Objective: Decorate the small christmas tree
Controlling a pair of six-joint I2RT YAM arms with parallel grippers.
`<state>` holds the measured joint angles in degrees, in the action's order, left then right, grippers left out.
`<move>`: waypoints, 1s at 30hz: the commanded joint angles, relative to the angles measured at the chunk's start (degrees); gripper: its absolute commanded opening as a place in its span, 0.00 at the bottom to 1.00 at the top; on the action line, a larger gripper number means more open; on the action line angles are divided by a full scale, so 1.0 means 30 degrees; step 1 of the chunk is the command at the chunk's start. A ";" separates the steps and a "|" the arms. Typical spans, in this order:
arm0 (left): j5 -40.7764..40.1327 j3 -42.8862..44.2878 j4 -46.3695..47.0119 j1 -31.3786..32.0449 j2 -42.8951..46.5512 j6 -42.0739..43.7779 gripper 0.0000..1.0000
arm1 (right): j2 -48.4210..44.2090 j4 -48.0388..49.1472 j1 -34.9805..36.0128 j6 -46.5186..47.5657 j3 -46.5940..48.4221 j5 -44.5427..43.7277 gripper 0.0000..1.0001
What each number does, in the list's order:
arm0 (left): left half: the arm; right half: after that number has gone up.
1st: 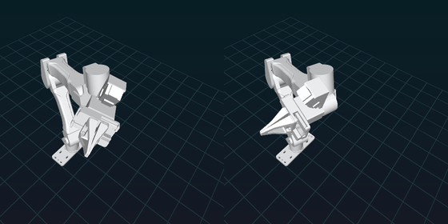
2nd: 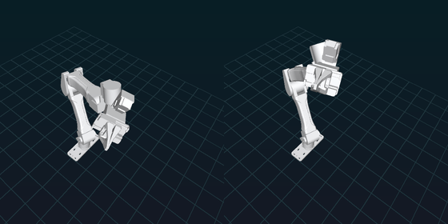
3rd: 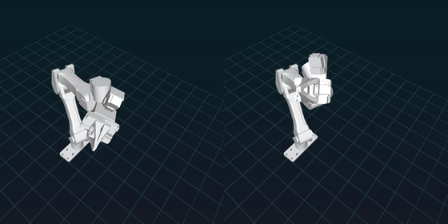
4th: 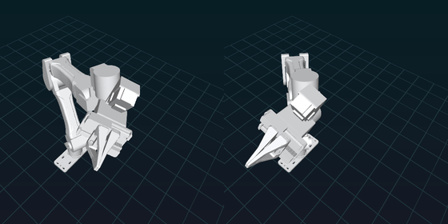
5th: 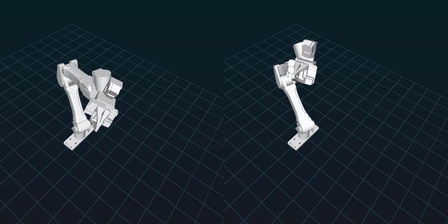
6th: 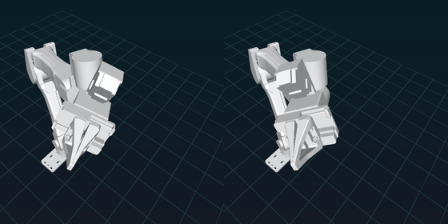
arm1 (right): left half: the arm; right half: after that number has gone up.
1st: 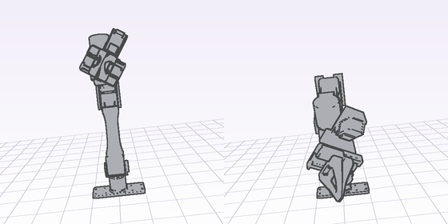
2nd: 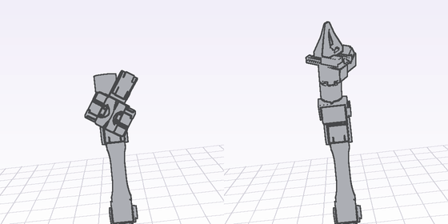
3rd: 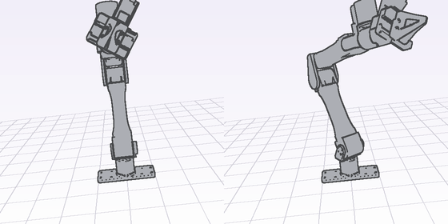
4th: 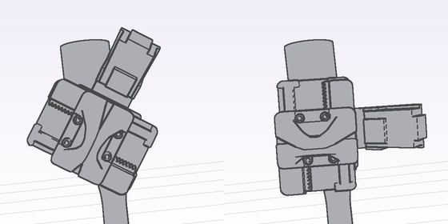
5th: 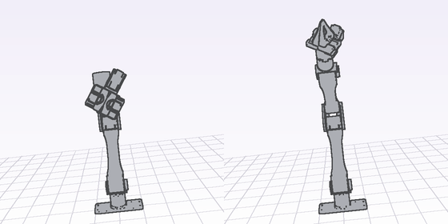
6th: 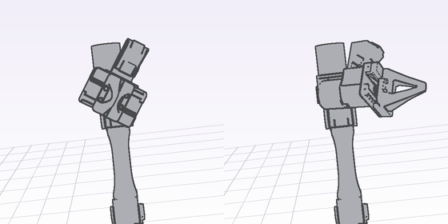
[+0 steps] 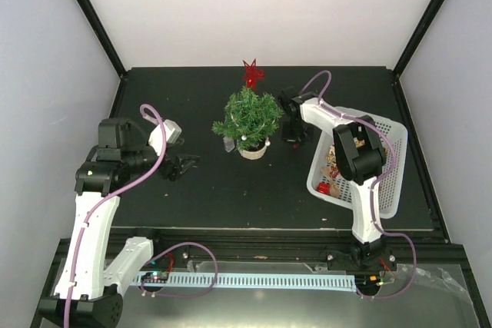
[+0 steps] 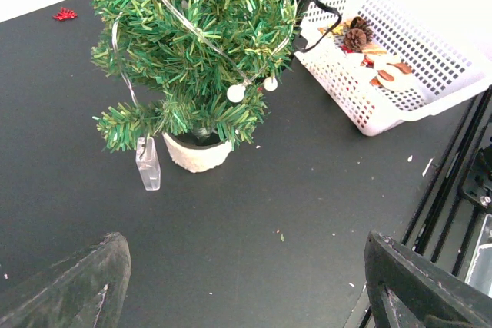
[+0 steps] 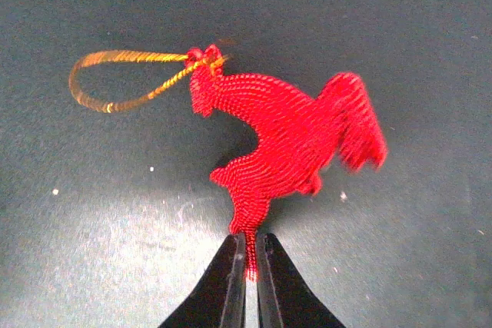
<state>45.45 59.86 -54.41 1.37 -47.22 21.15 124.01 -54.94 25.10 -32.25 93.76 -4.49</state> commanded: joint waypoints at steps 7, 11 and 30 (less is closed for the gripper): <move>0.0176 0.0058 0.0135 0.0012 0.0382 -0.0236 0.84 | -0.2763 -0.1544 0.0070 0.0359 0.0543 -0.1269 0.09; 0.0172 -0.0014 0.0199 -0.0002 0.0502 -0.0252 0.84 | -0.3575 -0.2042 0.0069 0.0422 0.1085 -0.1547 0.08; 0.0170 -0.0118 0.0127 0.0009 0.0741 -0.0160 0.84 | 0.0635 -0.2081 0.0070 -0.1041 0.2257 0.0876 0.41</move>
<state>45.43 59.51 -54.37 1.37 -45.58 20.84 124.79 -61.12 25.10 -34.17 99.39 -3.51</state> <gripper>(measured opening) 0.843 0.402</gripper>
